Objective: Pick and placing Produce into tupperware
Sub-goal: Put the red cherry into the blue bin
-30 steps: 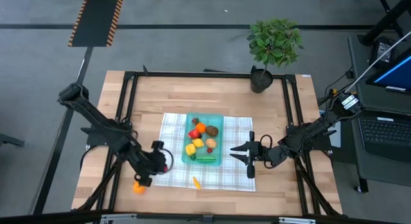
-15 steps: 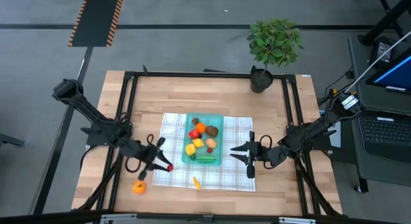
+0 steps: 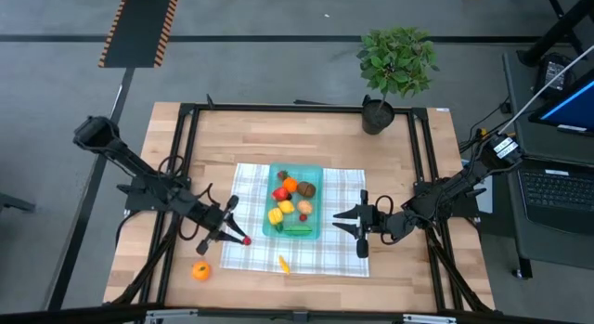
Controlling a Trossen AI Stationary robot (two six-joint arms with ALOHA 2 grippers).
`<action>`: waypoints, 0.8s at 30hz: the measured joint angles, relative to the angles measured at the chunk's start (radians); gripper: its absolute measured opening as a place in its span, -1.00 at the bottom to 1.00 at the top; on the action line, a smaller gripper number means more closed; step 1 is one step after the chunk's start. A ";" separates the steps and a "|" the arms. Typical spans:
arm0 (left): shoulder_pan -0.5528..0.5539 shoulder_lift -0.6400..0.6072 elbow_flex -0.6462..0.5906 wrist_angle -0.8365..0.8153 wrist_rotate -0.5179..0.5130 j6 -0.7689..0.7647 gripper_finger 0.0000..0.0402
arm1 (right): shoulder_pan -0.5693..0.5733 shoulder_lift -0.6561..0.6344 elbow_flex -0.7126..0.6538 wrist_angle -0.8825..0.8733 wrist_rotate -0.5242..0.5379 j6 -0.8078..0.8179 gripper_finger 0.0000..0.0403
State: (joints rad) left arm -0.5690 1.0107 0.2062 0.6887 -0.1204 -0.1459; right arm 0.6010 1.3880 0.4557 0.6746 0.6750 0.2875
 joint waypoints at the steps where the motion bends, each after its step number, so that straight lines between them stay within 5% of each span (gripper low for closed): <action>1: 0.003 0.000 0.000 0.001 0.000 0.000 -0.70 | 0.000 0.000 0.000 0.000 0.000 0.000 -0.48; 8: 0.033 0.000 0.000 0.001 -0.058 0.022 -0.99 | 0.000 0.000 0.000 0.000 0.000 0.000 -0.48; 24: 0.041 0.000 0.000 0.001 -0.100 0.018 -0.64 | 0.000 0.000 0.000 0.000 0.000 0.000 -0.48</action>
State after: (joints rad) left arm -0.5278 1.0111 0.2062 0.6895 -0.2206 -0.1276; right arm 0.6010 1.3880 0.4557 0.6746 0.6750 0.2874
